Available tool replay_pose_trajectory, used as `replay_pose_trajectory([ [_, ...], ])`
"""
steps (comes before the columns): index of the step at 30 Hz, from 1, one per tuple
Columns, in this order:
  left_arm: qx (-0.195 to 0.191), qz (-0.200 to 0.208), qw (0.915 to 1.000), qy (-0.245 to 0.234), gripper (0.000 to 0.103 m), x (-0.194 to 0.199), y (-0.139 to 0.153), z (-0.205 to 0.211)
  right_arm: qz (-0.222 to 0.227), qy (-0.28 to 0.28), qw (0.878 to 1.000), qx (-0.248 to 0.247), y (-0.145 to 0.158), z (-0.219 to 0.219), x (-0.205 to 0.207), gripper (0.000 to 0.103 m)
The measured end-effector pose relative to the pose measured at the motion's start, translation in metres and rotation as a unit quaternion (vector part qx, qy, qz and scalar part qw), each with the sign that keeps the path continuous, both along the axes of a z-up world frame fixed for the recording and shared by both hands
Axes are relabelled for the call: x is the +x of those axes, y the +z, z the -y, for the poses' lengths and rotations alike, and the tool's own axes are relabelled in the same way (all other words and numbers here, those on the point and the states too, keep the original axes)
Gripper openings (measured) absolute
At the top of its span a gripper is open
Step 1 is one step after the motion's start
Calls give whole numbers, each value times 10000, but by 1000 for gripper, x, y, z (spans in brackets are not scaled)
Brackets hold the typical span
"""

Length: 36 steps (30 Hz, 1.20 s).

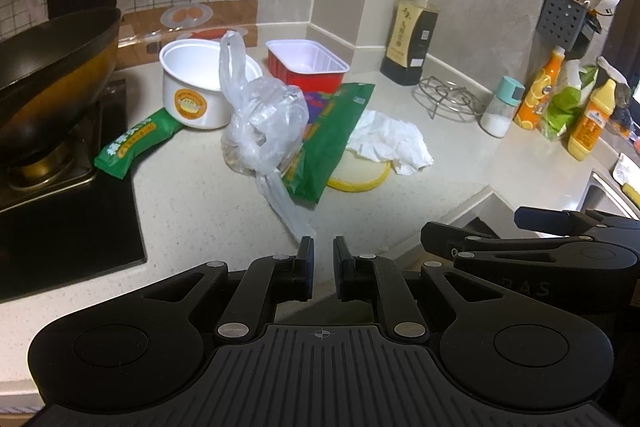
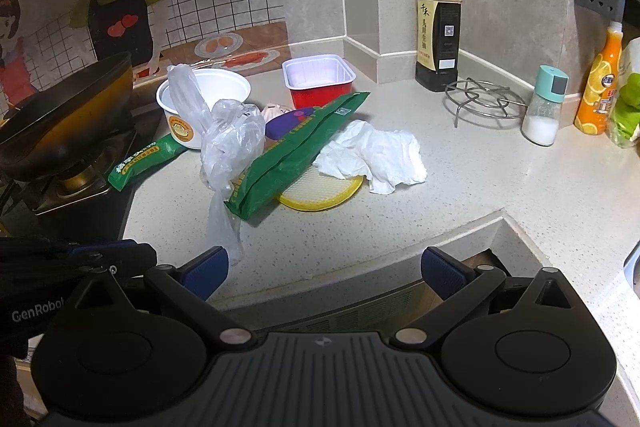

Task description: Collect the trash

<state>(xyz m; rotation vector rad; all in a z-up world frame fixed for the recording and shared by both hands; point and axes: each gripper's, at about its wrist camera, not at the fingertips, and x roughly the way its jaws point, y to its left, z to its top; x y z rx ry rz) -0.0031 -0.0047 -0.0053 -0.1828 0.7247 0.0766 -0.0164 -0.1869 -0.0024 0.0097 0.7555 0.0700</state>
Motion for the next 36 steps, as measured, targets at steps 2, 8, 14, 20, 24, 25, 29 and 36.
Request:
replay_pose_trajectory([
  [2,-8,-18,10000,5,12,1,0,0,-6,-5,10000,3,0,0,0,103],
  [8,-13,-25,10000,3,12,1,0,-1,-36,-18,10000,14,-2,0,0,103],
  [14,-7,-25,10000,6,12,1,0,0,-55,-27,10000,5,-3,1,0,103],
  [20,-30,-32,10000,15,12,1,-2,-1,-75,-32,10000,-2,-4,1,0,103],
  [24,-38,-25,10000,15,12,1,-3,-1,-67,-58,10000,-10,-3,1,0,103],
  [25,-39,-26,10000,13,12,1,-3,-1,-70,-64,10000,-8,-4,1,0,103],
  [29,-51,-37,10000,5,12,2,-4,-2,-79,-90,9999,-6,-3,2,1,103],
  [36,-69,-38,10000,12,12,2,-4,-4,-102,-87,9999,-2,-4,2,1,103],
])
